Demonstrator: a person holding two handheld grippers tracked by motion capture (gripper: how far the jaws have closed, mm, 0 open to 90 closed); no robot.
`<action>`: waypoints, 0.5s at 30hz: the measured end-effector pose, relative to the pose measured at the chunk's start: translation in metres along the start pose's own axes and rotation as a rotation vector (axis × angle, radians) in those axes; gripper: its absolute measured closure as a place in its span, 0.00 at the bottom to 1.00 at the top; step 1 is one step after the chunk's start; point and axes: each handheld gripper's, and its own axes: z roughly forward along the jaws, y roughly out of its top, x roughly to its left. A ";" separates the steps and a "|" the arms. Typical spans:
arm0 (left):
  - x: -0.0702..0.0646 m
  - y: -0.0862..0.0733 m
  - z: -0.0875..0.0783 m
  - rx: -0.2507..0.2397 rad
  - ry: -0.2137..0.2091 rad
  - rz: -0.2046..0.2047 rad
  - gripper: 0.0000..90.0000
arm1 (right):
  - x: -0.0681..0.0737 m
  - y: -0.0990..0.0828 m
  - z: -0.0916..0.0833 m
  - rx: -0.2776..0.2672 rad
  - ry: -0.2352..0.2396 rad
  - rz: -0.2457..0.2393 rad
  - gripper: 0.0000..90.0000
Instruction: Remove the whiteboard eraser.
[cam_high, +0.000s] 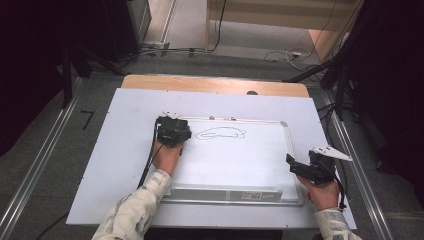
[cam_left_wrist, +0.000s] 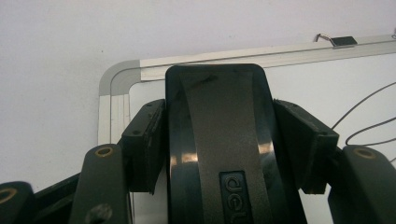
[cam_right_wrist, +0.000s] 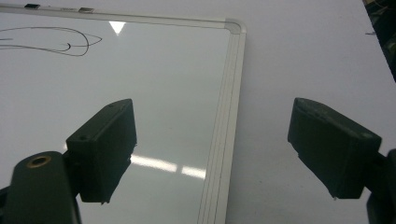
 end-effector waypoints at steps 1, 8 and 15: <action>0.000 0.000 0.000 -0.001 0.000 0.001 0.43 | 0.000 0.000 0.000 0.000 0.000 0.001 0.16; 0.000 0.000 -0.001 -0.006 0.005 0.010 0.44 | 0.000 0.000 0.000 0.000 0.000 0.000 0.16; 0.000 -0.001 -0.003 -0.001 -0.002 0.013 0.44 | -0.001 0.000 0.000 -0.001 -0.003 0.003 0.16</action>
